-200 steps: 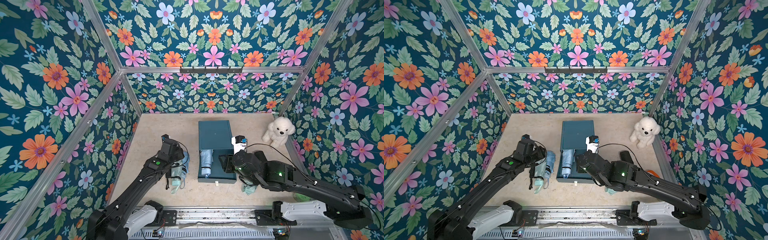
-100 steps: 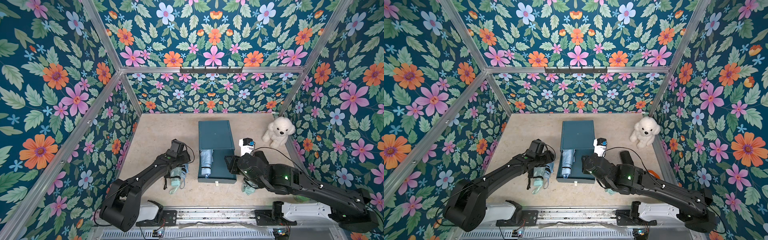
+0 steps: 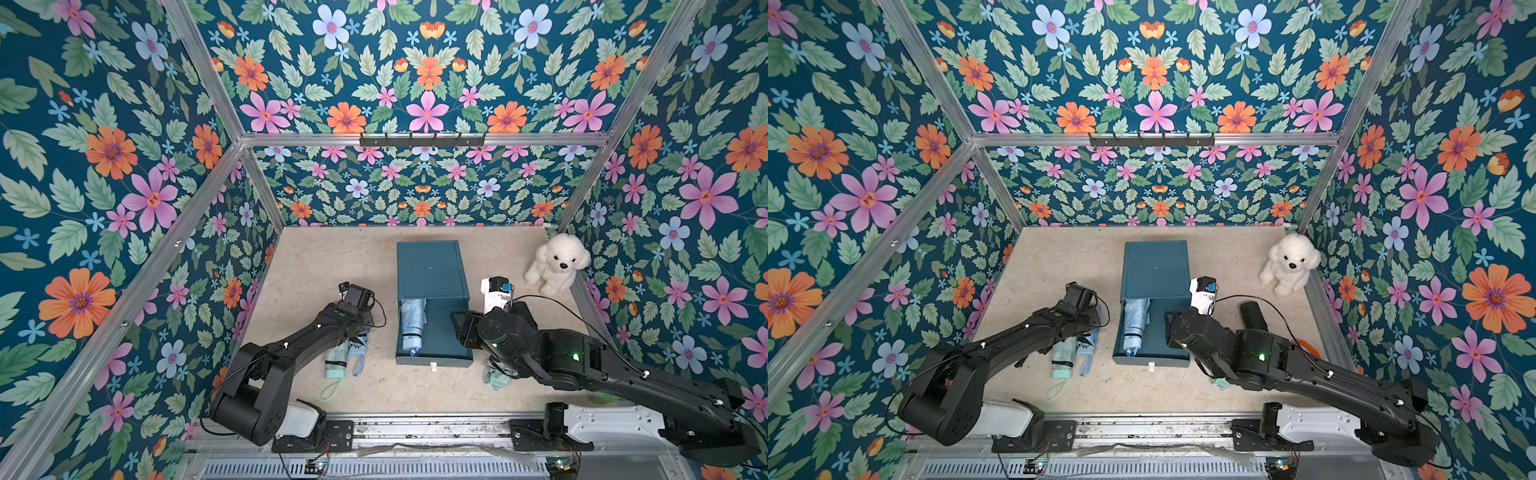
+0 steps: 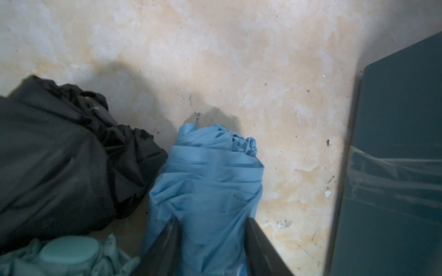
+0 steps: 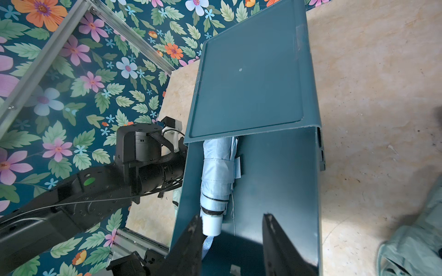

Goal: Place the umbrella in the drawer by color
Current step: Pick up the umbrella from the center of the board.

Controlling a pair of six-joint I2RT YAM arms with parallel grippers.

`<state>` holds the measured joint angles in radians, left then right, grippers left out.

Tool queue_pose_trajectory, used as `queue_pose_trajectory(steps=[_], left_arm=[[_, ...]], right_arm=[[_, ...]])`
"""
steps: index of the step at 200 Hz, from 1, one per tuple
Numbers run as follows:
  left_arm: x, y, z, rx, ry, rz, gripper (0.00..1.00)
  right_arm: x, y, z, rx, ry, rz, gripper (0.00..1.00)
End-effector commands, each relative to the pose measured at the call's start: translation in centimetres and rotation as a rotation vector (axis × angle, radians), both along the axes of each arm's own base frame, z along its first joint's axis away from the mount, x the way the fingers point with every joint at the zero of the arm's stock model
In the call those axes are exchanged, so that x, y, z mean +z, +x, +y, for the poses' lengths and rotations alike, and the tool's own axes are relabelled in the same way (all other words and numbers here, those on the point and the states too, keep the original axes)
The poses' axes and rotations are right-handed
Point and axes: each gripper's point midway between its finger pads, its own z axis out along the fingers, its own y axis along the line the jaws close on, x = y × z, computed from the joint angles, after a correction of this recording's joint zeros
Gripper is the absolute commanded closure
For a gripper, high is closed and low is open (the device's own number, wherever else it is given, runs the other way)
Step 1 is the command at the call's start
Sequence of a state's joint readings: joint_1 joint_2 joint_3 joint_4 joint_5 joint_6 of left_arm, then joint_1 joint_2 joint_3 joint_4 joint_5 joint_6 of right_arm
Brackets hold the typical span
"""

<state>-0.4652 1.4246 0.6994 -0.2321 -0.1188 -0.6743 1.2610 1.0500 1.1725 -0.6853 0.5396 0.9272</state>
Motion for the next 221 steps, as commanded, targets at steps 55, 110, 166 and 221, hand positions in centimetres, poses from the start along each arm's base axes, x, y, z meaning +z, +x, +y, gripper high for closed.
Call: queue_pose_trajectory(steps=[55,110,166,221], left_arm=[[-1.9,-1.5,-1.2,-0.044,-0.042,0.107,1.00],[9.7,1.3,-2.8,-0.075,-0.143,-0.123,1.00],[24.4,0.4,-5.8,-0.220,-0.410,-0.392,1.00],[31.9,-2.8,-9.7,-0.411,-0.766,-0.513,1.00]], right_arm=[[1.1,0.3,-0.1,-0.013,0.027,-0.026,0.55],[2.8,0.1,2.3,0.087,0.008,-0.057,0.54],[6.5,-1.4,10.1,0.374,0.078,-0.115,0.25],[7.1,0.4,12.7,0.348,0.068,-0.110,0.11]])
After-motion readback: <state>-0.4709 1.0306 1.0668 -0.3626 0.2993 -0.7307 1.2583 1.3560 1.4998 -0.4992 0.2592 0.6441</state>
